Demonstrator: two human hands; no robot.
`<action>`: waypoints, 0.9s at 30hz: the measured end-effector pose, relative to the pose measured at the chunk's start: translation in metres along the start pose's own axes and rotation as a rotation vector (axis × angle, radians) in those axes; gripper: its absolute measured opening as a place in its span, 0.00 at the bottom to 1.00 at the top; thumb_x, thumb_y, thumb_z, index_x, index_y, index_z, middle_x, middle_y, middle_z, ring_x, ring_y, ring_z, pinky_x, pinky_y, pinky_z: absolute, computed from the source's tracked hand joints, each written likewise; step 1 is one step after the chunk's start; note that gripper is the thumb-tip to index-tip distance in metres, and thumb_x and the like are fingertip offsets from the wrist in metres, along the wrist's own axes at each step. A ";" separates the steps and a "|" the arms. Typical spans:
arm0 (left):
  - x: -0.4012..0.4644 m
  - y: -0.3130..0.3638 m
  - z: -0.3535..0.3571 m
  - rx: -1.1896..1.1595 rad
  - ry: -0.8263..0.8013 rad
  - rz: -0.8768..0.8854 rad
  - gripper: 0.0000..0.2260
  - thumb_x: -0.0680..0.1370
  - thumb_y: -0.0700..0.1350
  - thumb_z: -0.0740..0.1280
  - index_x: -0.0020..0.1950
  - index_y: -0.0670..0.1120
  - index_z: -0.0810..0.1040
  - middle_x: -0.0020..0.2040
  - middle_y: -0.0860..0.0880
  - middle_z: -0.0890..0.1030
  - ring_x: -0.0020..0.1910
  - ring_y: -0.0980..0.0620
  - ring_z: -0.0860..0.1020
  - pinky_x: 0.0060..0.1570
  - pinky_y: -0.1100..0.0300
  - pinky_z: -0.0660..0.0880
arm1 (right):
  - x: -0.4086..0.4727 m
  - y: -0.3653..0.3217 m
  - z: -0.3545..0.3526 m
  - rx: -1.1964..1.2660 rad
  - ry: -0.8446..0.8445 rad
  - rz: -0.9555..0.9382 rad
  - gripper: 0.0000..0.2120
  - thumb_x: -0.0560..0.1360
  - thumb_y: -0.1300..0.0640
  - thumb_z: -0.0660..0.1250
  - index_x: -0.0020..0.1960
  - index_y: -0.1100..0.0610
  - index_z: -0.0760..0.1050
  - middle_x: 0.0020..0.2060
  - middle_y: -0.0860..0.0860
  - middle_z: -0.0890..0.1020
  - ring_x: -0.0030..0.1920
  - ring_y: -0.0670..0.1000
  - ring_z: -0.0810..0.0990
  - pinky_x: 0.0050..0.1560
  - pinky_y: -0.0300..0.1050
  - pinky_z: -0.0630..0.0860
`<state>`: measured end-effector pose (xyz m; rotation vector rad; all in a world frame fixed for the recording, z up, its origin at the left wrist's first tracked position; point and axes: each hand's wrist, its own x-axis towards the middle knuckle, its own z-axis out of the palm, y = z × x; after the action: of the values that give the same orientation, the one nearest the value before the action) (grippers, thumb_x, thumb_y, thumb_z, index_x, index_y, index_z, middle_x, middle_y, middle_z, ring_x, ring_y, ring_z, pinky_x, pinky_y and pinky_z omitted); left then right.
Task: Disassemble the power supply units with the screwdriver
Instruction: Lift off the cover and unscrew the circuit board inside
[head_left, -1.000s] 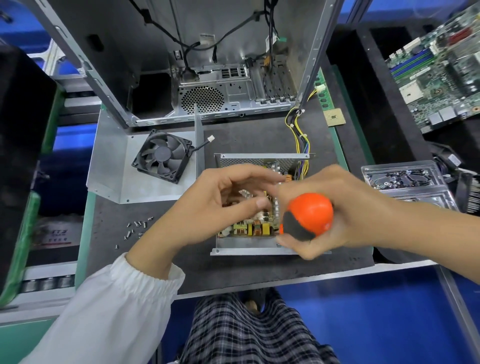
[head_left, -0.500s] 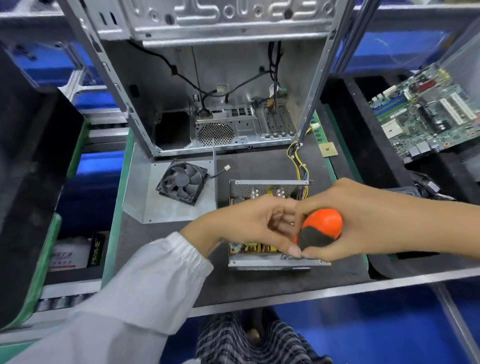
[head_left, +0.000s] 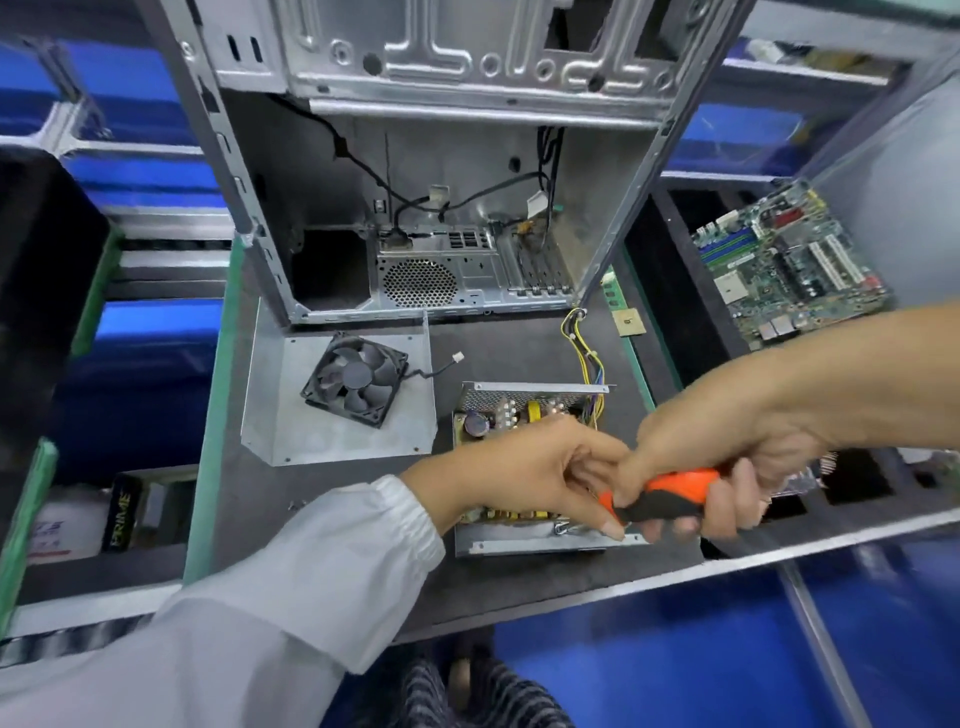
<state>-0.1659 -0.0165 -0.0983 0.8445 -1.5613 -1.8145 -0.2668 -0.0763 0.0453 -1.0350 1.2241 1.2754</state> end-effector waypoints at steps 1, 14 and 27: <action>0.000 0.000 0.001 -0.008 -0.017 0.004 0.18 0.71 0.27 0.71 0.41 0.51 0.73 0.33 0.62 0.77 0.34 0.67 0.72 0.39 0.74 0.70 | -0.002 -0.002 -0.001 0.009 0.010 0.036 0.12 0.79 0.54 0.57 0.41 0.61 0.66 0.25 0.52 0.68 0.16 0.42 0.60 0.13 0.31 0.53; 0.006 -0.002 -0.038 0.082 -0.174 0.018 0.17 0.78 0.31 0.65 0.66 0.32 0.73 0.61 0.34 0.79 0.61 0.41 0.79 0.62 0.52 0.76 | -0.005 0.010 0.024 -1.014 0.529 -0.064 0.10 0.75 0.47 0.61 0.47 0.54 0.72 0.34 0.47 0.74 0.31 0.50 0.73 0.30 0.41 0.68; 0.015 0.004 -0.024 -0.039 -0.285 0.005 0.23 0.74 0.26 0.67 0.68 0.35 0.71 0.60 0.31 0.78 0.54 0.52 0.80 0.61 0.58 0.76 | 0.023 0.038 0.038 -1.948 0.593 -0.237 0.18 0.75 0.72 0.54 0.63 0.72 0.70 0.48 0.63 0.74 0.32 0.55 0.62 0.26 0.43 0.52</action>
<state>-0.1565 -0.0433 -0.0985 0.5816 -1.6905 -2.0241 -0.3039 -0.0335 0.0304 -2.8928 -0.2829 1.8609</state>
